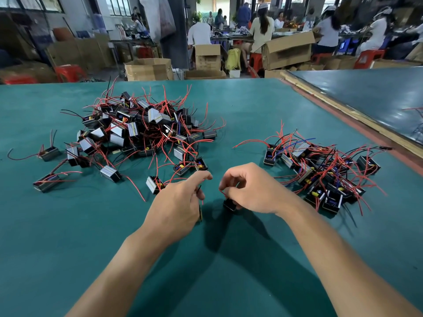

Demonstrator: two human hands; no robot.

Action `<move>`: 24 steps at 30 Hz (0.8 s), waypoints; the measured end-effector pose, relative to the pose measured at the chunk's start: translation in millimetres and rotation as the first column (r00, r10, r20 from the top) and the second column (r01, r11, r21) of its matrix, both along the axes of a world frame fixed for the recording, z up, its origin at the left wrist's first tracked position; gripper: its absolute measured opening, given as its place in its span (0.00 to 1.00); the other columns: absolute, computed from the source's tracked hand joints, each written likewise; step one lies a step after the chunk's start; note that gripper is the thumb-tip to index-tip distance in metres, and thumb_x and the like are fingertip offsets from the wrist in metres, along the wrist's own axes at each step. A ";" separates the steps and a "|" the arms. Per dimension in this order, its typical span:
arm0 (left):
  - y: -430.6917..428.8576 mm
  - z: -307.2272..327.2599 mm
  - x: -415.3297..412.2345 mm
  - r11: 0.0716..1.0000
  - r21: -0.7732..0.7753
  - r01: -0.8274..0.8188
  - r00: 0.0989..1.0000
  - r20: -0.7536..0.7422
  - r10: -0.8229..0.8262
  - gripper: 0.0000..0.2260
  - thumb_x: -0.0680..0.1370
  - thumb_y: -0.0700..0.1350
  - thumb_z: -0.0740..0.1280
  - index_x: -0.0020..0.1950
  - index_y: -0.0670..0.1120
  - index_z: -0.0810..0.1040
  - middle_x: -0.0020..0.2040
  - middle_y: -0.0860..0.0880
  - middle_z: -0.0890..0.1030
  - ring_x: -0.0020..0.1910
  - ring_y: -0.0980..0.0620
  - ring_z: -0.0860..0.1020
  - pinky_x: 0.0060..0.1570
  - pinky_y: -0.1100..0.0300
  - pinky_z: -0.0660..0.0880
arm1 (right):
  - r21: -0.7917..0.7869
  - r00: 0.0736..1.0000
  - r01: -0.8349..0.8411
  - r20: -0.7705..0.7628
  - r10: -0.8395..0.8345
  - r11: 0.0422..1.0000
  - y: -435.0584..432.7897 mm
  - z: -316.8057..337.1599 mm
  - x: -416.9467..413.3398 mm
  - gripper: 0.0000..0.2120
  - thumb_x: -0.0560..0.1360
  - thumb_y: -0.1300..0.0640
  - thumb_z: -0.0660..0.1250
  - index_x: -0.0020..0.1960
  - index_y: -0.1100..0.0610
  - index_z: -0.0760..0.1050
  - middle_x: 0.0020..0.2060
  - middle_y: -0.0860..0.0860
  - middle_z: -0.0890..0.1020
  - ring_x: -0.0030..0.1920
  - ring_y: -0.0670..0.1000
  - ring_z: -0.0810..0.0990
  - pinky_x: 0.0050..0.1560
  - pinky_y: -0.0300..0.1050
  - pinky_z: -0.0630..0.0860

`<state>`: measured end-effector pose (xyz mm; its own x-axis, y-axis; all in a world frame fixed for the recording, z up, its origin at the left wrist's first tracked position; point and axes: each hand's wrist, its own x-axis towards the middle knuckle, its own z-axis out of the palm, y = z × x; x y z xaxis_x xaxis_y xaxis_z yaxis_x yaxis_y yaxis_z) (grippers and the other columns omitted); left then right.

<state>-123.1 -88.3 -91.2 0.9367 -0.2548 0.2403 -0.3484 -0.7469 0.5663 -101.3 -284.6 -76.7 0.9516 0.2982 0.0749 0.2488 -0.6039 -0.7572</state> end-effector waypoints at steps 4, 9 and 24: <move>-0.1 1.7 -0.4 1.000 -0.015 0.012 1.000 -0.011 -0.013 0.22 0.75 0.34 0.56 0.60 0.58 0.72 0.42 0.56 0.80 0.30 0.63 0.72 0.34 0.59 0.65 | -0.020 0.998 -0.068 -0.003 0.068 0.998 3.0 0.7 -2.2 0.08 0.72 0.59 0.71 0.38 0.47 0.79 0.29 0.42 0.80 0.30 0.40 0.75 0.36 0.36 0.70; -0.6 1.5 -1.3 1.000 -0.026 0.004 1.000 0.014 -0.004 0.18 0.76 0.36 0.59 0.57 0.57 0.75 0.42 0.56 0.79 0.30 0.65 0.72 0.33 0.60 0.66 | -0.053 0.998 -0.045 0.050 0.047 0.998 2.6 -1.8 -0.4 0.07 0.73 0.54 0.73 0.37 0.44 0.79 0.33 0.45 0.82 0.31 0.40 0.76 0.38 0.39 0.73; -3.9 0.2 -2.1 1.000 -0.013 0.025 0.998 0.050 -0.024 0.20 0.78 0.39 0.64 0.63 0.61 0.73 0.39 0.60 0.81 0.30 0.68 0.72 0.36 0.62 0.68 | 0.138 0.999 -0.014 0.047 0.008 0.990 4.6 -5.8 -0.8 0.04 0.73 0.57 0.67 0.40 0.48 0.77 0.31 0.49 0.82 0.29 0.51 0.84 0.37 0.49 0.81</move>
